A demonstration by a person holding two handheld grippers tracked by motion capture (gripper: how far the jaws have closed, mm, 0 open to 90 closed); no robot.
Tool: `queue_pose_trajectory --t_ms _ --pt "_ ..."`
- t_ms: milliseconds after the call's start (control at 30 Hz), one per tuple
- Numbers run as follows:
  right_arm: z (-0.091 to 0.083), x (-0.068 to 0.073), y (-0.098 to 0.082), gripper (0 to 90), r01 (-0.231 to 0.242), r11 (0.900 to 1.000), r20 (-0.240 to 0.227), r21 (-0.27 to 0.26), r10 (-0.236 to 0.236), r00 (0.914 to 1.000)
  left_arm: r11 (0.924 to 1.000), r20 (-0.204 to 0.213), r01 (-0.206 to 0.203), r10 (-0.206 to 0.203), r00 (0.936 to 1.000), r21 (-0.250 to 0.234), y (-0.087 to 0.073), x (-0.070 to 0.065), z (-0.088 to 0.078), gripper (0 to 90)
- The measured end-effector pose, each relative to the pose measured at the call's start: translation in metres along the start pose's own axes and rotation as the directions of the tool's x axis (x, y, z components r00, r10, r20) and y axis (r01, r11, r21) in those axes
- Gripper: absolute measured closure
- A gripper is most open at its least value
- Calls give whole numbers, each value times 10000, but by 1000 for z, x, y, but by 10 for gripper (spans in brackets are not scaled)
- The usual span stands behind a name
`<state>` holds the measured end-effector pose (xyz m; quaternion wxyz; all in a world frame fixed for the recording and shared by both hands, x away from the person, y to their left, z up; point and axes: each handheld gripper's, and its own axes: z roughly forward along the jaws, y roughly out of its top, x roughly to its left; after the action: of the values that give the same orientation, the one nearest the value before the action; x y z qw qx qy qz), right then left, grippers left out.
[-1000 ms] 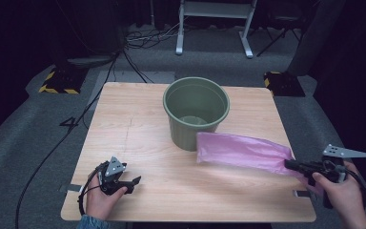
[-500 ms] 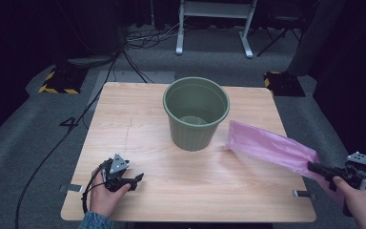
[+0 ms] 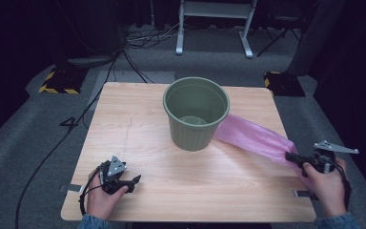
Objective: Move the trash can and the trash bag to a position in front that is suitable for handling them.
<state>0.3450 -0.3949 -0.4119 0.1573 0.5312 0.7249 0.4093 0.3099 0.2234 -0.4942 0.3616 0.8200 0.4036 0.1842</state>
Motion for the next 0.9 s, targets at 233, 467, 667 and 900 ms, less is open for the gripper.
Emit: queue_pose_trajectory --t_ms 233,467,667,900 --pt "39 13 9 886 45 9999 43 92 -45 10000 9999 -23 -14 14 10000 -121 1 0 -1 237" --pt "72 26 8 845 -475 9989 -404 38 476 9980 9999 9 -41 41 10000 -134 2 -1 -1 237" --pt "85 46 7 727 49 9994 -789 340 -22 9969 9999 81 -75 76 9999 -154 3 -3 -1 237" --pt "67 63 14 469 689 9967 -1408 438 -621 9881 9998 99 -65 67 9999 -163 3 -3 -1 237"
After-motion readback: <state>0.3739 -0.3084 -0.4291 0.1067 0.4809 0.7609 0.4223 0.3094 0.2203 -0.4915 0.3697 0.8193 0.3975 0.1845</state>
